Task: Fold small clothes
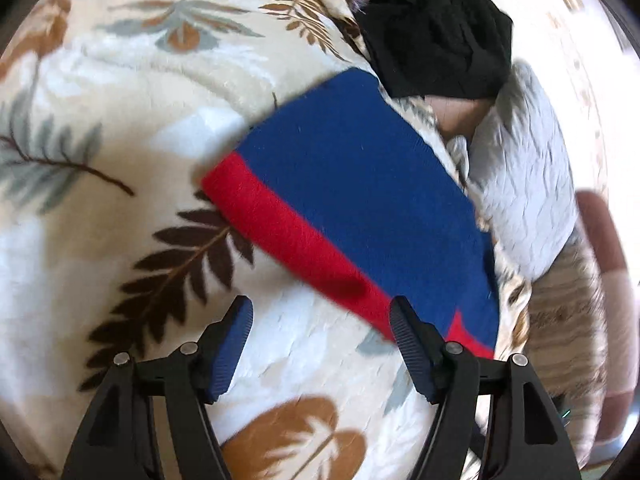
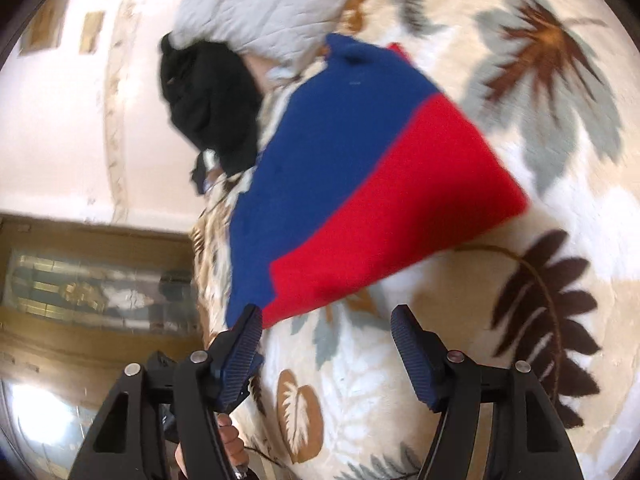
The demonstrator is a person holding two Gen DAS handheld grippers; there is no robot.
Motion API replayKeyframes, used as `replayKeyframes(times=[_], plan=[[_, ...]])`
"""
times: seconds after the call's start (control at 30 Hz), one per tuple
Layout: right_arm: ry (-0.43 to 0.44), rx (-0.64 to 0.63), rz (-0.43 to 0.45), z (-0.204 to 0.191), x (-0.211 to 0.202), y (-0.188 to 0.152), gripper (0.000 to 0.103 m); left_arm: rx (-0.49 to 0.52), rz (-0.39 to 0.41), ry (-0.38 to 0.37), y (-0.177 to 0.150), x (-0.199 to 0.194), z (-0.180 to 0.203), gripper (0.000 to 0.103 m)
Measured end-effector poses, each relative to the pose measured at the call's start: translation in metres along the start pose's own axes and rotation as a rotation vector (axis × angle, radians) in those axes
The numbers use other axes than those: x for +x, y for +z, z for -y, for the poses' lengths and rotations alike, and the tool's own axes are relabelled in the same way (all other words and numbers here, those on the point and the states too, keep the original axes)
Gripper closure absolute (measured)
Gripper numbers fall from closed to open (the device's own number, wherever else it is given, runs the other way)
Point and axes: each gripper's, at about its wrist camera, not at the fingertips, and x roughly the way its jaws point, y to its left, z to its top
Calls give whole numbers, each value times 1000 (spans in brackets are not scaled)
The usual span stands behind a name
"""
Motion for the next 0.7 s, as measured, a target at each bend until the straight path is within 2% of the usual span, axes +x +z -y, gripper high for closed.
replayKeyframes(times=[0.1,0.17,0.23,0.37,0.4,0.47,0.5,0.53,0.6,0.63,0.7], plan=[[-26,67,25,13,13,7,32,-76,28,-75,8,12,-7,32],[-3,113,51,19,21,13,32,-113,52,-126,12,16,-9,32],[10,106,101,15,25,21,31,-176,78,-170,14,22,-13,32],[42,115,198,12,37,34,27,-171,137,-184,16,23,-8,33],[46,112,219,11,39,35,27,-165,151,-180,15,24,-5,36],[45,83,256,5,44,39,26,-156,163,-130,13,27,-4,64],[35,68,262,2,46,41,27,-156,164,-125,14,31,-5,66],[26,51,274,-1,47,42,32,-164,172,-130,14,31,-6,71],[21,32,264,-1,50,45,66,-169,173,-132,14,27,-8,76],[15,37,260,1,51,46,76,-169,175,-130,15,27,-7,78],[19,31,273,1,45,45,78,-159,184,-134,13,18,-3,81]])
